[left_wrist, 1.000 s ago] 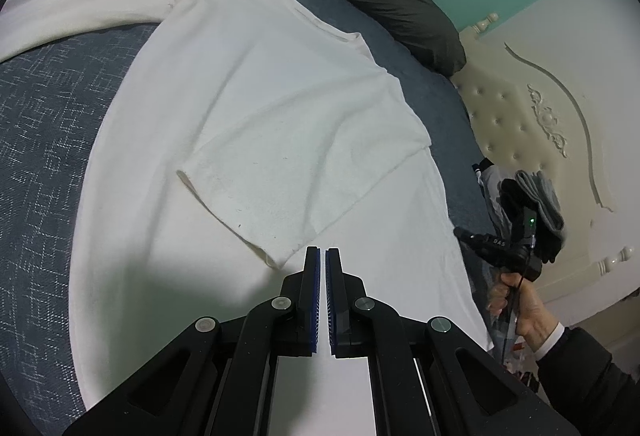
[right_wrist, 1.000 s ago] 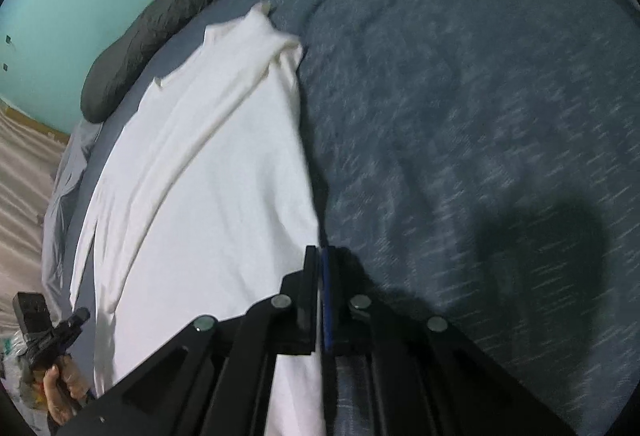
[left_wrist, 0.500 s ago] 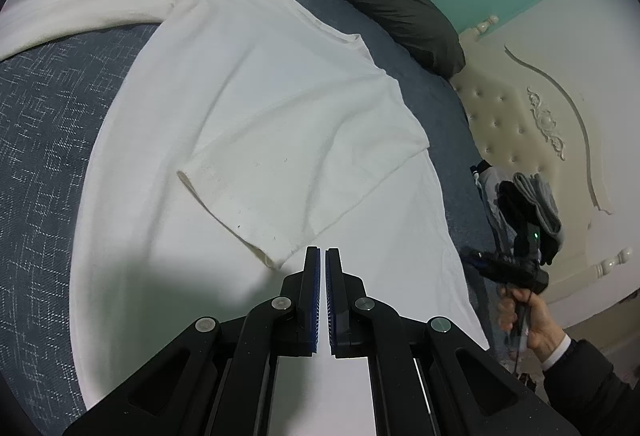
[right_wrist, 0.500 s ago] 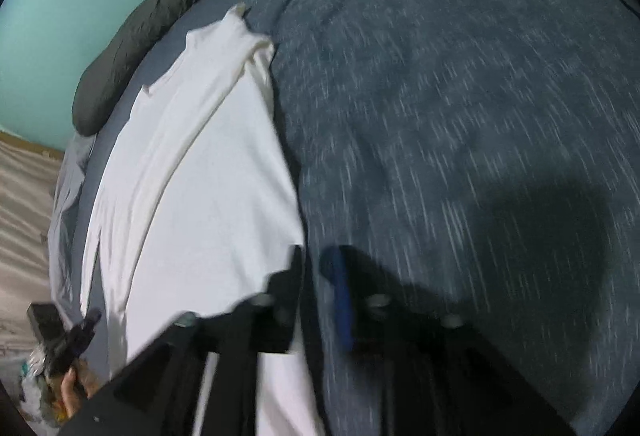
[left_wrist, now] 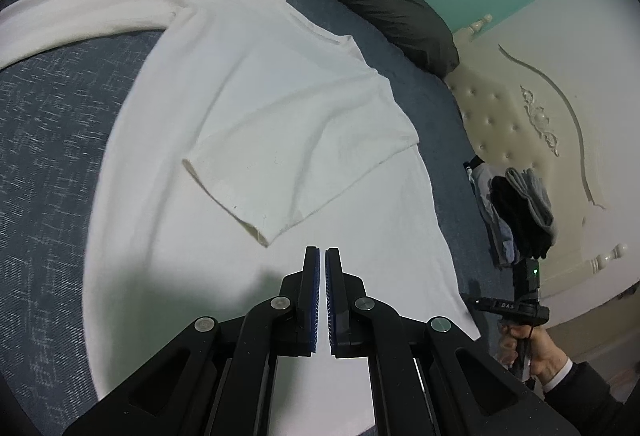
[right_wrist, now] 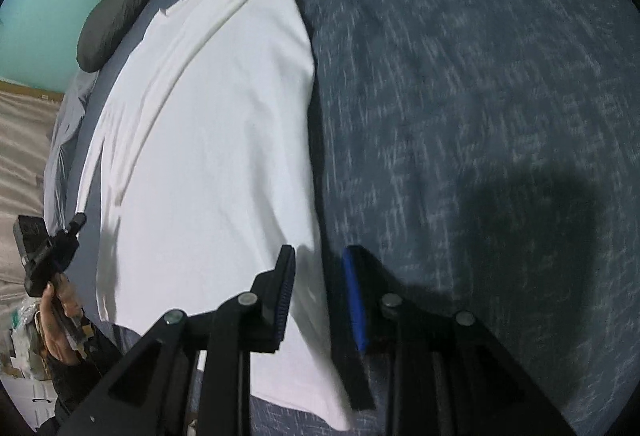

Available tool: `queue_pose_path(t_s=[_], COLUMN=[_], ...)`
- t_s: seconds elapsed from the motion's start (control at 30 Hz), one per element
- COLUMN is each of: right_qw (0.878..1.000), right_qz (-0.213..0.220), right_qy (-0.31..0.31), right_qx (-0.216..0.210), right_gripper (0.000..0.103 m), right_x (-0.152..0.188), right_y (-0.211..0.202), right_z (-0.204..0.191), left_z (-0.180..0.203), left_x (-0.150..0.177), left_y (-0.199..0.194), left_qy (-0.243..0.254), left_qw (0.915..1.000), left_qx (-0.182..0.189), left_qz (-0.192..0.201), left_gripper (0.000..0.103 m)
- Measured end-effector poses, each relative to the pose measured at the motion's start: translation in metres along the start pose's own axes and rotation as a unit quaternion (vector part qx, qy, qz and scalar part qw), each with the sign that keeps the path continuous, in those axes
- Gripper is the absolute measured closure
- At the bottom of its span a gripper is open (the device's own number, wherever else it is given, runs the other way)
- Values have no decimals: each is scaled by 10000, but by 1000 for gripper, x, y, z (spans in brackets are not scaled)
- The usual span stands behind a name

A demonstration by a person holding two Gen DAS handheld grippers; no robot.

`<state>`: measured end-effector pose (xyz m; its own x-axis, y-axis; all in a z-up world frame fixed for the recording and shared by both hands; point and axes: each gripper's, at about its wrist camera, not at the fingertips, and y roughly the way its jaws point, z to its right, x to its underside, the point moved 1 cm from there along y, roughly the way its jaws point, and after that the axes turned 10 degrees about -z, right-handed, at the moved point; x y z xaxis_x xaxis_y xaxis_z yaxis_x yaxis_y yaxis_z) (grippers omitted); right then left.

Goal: Fold clothes

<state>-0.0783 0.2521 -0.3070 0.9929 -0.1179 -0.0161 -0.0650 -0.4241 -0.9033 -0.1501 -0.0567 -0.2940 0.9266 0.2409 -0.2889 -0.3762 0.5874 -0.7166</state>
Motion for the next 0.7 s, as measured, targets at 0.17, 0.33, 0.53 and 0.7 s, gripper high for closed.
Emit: queue_pose_path(t_s=[0.17, 0.33, 0.53, 0.7], right_qw=[9995, 9989, 9987, 9988], right_qz=[298, 437, 427, 295], right_qy=[41, 92, 159, 377], right_qx=[84, 165, 246, -32], right_gripper=[101, 102, 101, 100], right_x=[7, 12, 18, 31], right_y=[-4, -12, -11, -17], right_z=[2, 6, 4, 11], left_z=[-8, -23, -43, -58], left_x=[6, 18, 43, 72], left_y=[-28, -58, -90, -102], left_qy=[-103, -108, -143, -147], left_qw=[9998, 9981, 9938, 9897], left_qx=[-120, -613, -1034, -1254], left_qz=[78, -22, -376, -675], left_gripper=[100, 100, 100, 97])
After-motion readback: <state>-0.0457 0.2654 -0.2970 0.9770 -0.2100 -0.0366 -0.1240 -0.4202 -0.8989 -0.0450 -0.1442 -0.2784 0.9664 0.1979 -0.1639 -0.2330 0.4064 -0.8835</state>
